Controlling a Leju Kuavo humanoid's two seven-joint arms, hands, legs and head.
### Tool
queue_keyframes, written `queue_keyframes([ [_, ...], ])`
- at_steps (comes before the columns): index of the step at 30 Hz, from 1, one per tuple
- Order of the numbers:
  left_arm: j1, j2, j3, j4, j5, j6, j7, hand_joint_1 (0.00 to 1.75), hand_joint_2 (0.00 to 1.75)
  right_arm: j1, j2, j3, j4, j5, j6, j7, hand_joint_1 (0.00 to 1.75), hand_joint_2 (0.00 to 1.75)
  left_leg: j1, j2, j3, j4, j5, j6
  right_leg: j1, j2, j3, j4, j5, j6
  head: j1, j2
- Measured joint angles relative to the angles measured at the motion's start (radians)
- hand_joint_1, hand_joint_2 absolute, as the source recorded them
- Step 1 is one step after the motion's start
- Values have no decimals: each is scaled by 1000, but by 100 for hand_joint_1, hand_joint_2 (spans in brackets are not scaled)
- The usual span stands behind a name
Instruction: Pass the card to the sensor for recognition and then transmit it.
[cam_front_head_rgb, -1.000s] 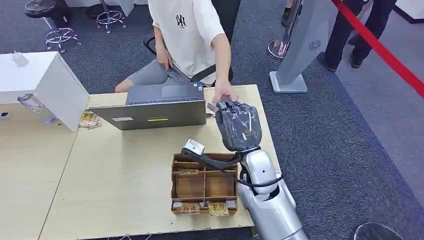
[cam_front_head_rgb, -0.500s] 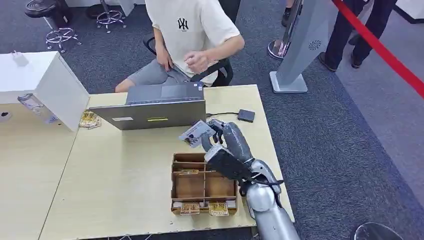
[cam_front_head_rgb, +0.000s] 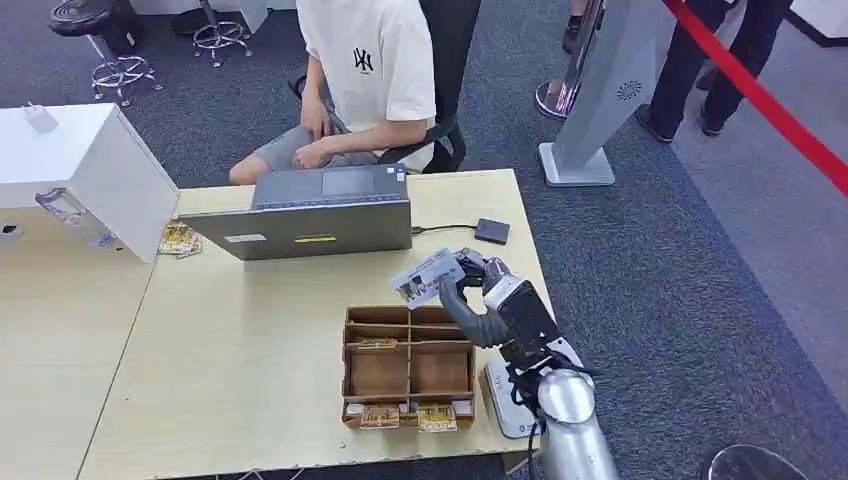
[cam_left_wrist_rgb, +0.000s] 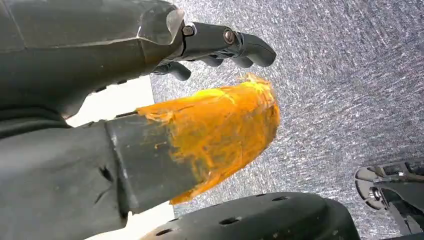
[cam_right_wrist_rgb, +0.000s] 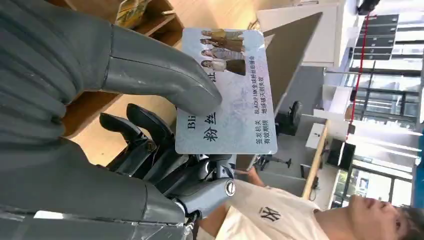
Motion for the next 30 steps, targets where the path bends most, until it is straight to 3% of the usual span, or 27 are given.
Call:
queue_keyframes([
  [6, 2, 14, 13, 0, 25, 15, -15, 0, 0, 27, -9, -54, 0, -32, 62, 20, 175, 175, 0, 0, 0, 0, 0, 0, 0, 0, 0, 0, 0, 0, 0, 0],
  [14, 3, 37, 23, 0, 40, 18, -18, 0, 0, 50, -71, -121, 31, -103, 162, -17, 175, 175, 0, 0, 0, 0, 0, 0, 0, 0, 0, 0, 0, 0, 0, 0],
  [18, 3, 42, 22, 0, 39, 17, -26, 0, 0, 42, -120, -183, 74, -295, 304, -40, 175, 175, 0, 0, 0, 0, 0, 0, 0, 0, 0, 0, 0, 0, 0, 0],
  [22, 3, 45, 22, 0, 38, 17, -34, 0, 0, 19, -190, -251, 158, -397, 428, -70, 175, 175, 0, 0, 0, 0, 0, 0, 0, 0, 0, 0, 1, 1, 0, 0],
  [30, 3, 45, 22, 0, 42, 17, -35, 0, 0, -12, -275, -319, 286, -408, 502, -118, 175, 175, 0, 0, 0, 0, 0, 0, 0, 0, 0, 0, 1, 1, -1, 0],
])
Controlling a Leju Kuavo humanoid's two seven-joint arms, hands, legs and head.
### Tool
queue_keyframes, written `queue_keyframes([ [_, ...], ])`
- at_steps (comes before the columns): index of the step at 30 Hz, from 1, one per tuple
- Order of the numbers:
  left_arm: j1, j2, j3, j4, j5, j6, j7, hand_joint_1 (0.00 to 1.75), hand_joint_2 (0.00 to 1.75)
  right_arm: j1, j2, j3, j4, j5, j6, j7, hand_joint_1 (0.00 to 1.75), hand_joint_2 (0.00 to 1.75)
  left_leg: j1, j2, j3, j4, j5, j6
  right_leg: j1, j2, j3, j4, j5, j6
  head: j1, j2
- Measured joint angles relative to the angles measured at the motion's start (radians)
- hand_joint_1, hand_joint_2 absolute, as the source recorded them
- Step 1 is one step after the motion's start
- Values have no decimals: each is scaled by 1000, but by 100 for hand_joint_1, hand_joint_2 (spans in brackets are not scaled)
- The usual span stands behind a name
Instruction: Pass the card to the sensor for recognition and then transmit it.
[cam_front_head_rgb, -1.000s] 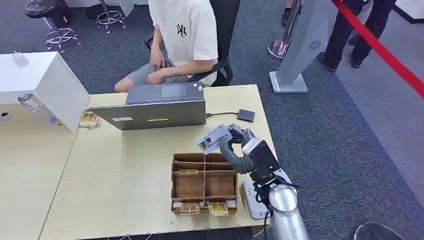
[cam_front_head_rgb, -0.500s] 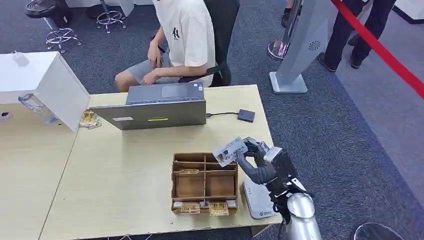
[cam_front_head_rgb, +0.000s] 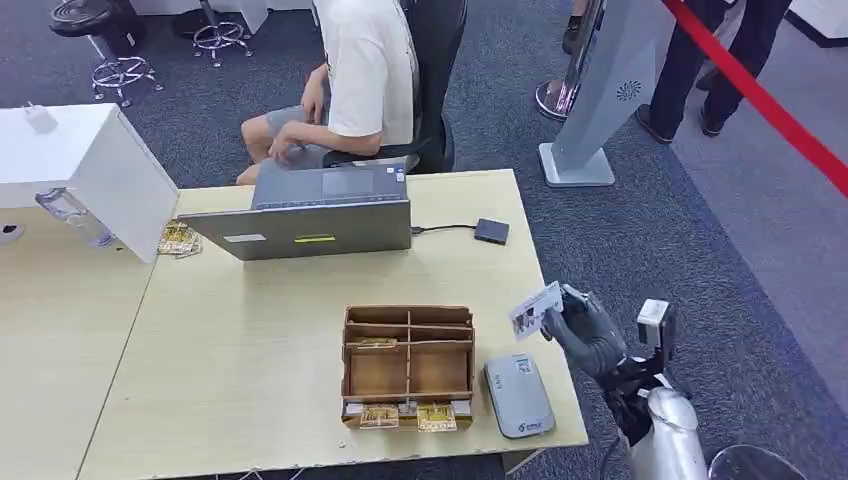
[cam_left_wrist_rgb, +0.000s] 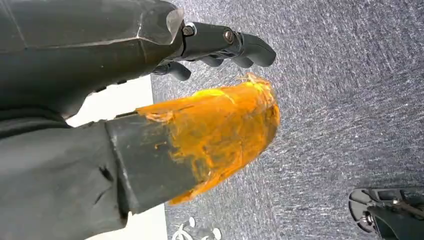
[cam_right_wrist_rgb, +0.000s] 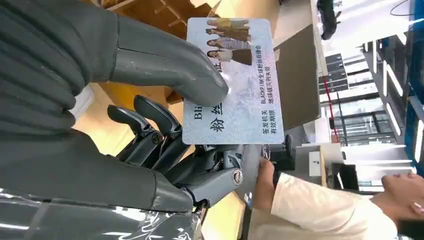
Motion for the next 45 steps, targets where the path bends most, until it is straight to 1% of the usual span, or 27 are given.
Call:
queue_keyframes([
  [2, 0, 0, 0, 0, 4, 0, 0, 0, 0, -2, -21, -2, 25, 21, 14, -15, 175, 175, 0, 0, 0, 0, 0, 0, 0, 0, 0, 0, 0, 0, 0, 0],
  [8, 0, 0, 0, 0, 14, 0, 0, 0, 0, -2, -67, 2, 68, 119, 18, -69, 175, 175, 0, 0, 0, 0, 0, 0, 0, 0, 0, 0, 0, 0, 0, 0],
  [14, 0, 0, -2, 0, 19, 0, 0, 0, 0, 10, -103, 47, 84, 196, 14, -119, 175, 175, 0, 0, 0, 0, 0, 0, 0, 0, 0, 0, 0, 0, 0, 0],
  [18, 0, 0, -2, 0, 29, 0, 0, 0, 0, 18, -130, 72, 92, 216, 12, -141, 175, 175, 0, 0, 0, 0, 0, 0, 0, 0, 0, 0, 0, 0, 0, 0],
  [21, 0, 0, -2, 0, 35, 0, 0, 0, 0, 19, -161, 86, 104, 231, 13, -159, 175, 175, 0, 0, 0, 0, 0, 0, 0, 0, 0, 0, 0, 0, 0, 0],
  [25, 0, 0, -2, 0, 52, 0, -1, 0, 0, 18, -209, 102, 126, 258, 11, -174, 175, 175, 0, 0, 0, 0, 0, 0, 0, 0, 0, 0, 0, 0, 0, 0],
  [34, 0, 0, -2, 0, 76, 0, -2, 0, 0, -10, -286, 130, 174, 289, 0, -189, 175, 175, 0, 0, 0, 0, 0, 0, 0, 0, 0, 0, 0, 0, 0, 0],
  [41, 0, 0, -2, 0, 84, 0, -2, 0, 0, -25, -306, 147, 200, 298, -9, -189, 175, 175, 0, 0, 0, 0, 0, 0, 0, 0, 0, 0, 0, 0, 0, 0],
  [43, 0, 0, -2, 0, 90, 1, -2, 0, 0, -35, -311, 158, 212, 313, -22, -190, 175, 175, 0, 0, 0, 0, 0, 0, 0, 0, 0, 0, 0, 0, 0, 0],
  [45, 0, 0, -2, 0, 104, 1, -3, 0, 0, -54, -316, 177, 228, 338, -50, -189, 175, 175, 0, 0, 0, 0, 0, 0, 0, 0, 0, 0, 0, 0, 0, 0],
])
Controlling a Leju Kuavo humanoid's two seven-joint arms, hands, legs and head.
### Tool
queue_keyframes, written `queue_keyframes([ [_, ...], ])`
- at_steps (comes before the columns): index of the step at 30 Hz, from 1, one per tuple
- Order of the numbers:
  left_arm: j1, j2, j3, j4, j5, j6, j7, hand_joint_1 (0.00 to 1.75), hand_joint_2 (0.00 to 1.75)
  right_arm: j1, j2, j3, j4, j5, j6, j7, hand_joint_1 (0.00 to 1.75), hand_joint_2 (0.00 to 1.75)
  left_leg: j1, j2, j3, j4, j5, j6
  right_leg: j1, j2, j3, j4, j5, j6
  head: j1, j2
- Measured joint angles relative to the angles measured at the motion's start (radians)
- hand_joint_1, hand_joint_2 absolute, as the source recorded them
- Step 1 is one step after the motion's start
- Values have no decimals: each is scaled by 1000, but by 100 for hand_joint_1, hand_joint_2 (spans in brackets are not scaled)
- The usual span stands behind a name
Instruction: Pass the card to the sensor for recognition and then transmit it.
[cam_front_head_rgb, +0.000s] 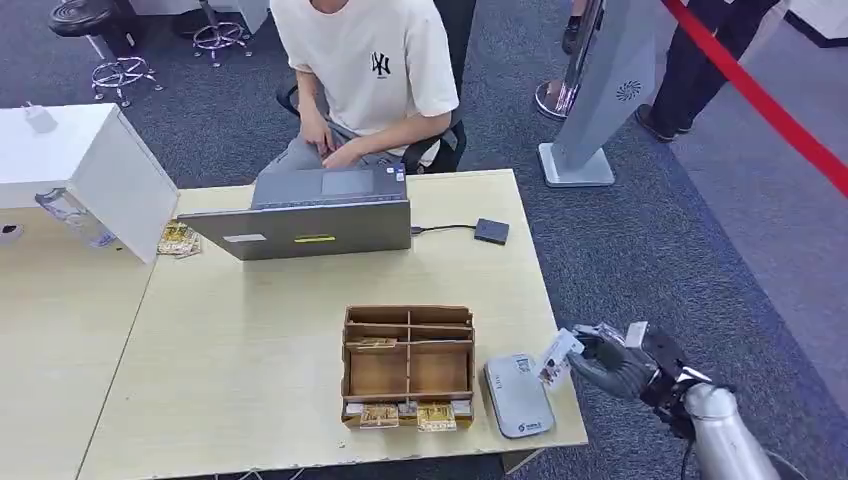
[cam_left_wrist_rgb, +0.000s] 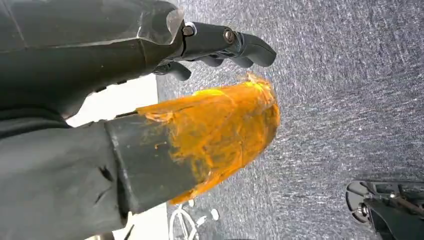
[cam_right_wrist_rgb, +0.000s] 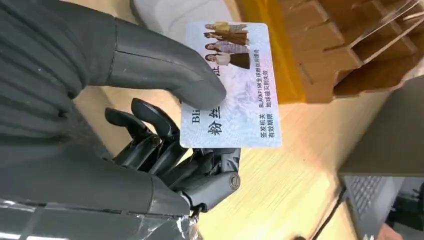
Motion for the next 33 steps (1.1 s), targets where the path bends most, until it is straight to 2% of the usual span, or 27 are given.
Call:
queue_keyframes([
  [9, 0, 0, -1, 0, 33, 2, -6, 0, 0, -107, 14, 146, 84, 127, -167, 46, 175, 175, 0, 0, 0, 0, 1, 0, 0, 0, 0, 0, 1, -1, 0, 0],
  [16, 0, 0, -6, 0, 38, 2, -6, 0, 0, -143, 30, 253, 92, 215, -275, 103, 175, 175, 0, 0, 0, 0, 1, 0, 0, 0, 0, 0, 1, -1, 0, 0],
  [24, 0, 0, -15, 0, 40, 2, -5, 0, 0, -156, 28, 304, 89, 234, -310, 130, 175, 175, 0, 0, 0, 0, 1, 0, 0, -1, 0, 0, 1, -1, 0, 0],
  [33, 0, 1, -19, 0, 27, 2, 1, 0, 0, -134, -5, 321, 50, 234, -314, 153, 175, 175, 0, 0, 0, 0, 1, 0, 0, -1, 0, 0, 1, -1, 0, 0],
])
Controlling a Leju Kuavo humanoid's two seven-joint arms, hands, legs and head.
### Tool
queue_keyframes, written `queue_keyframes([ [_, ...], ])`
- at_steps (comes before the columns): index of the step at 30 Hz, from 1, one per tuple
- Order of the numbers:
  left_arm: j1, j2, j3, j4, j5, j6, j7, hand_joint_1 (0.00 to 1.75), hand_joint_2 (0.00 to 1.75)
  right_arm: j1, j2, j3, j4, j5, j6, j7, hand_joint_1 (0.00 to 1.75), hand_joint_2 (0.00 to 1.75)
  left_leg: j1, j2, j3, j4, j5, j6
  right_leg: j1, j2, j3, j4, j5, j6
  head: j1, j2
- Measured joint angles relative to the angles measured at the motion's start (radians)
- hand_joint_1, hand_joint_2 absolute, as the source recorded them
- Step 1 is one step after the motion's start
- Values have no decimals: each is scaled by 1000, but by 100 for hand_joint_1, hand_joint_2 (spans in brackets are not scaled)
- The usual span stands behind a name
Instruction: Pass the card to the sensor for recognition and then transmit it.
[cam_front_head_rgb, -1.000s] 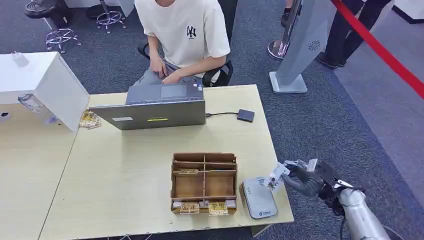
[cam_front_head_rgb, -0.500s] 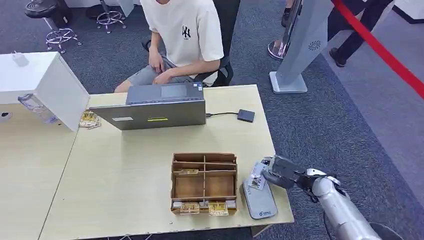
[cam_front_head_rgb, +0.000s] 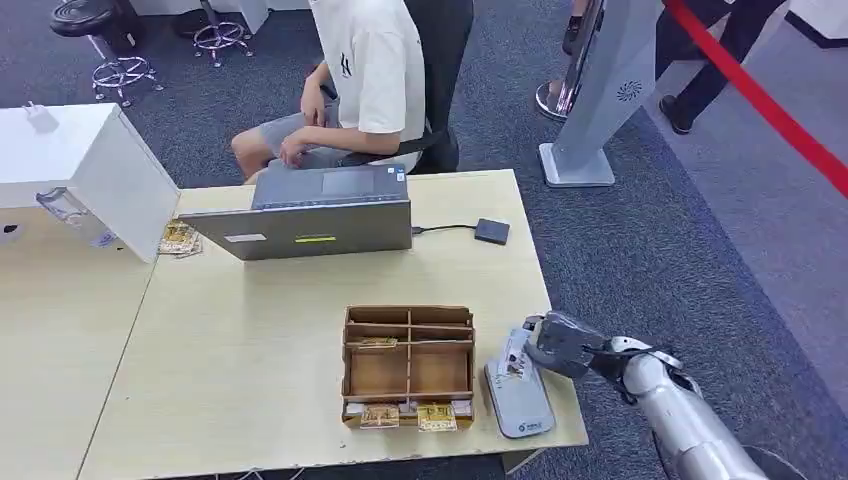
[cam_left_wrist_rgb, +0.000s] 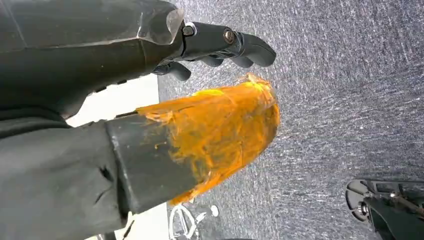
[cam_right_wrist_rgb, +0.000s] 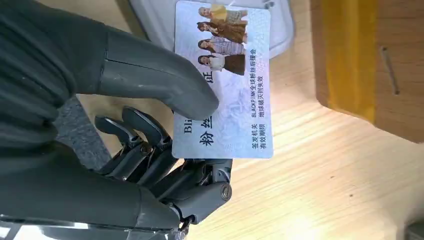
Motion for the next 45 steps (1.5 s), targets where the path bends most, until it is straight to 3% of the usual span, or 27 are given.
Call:
queue_keyframes([
  [11, 0, 0, -6, 0, -13, 0, 4, 0, 0, 26, -38, 4, -25, 0, 1, 15, 175, 175, 0, 0, 0, 0, 0, 0, 0, 0, 0, 0, 0, 0, 0, 0],
  [38, 0, 0, -7, 0, 5, -1, 11, 0, 0, 12, -44, 34, -11, 1, 19, 13, 175, 175, 0, 0, 0, 0, 0, 0, 0, 0, 0, 0, 0, 0, 0, 0],
  [45, 0, -1, -8, 0, 8, 0, 11, 0, 0, 12, -23, 31, -8, -5, -72, 35, 175, 175, 0, 0, 0, 0, 0, 0, 0, 0, 1, 0, 0, 0, 0, 0],
])
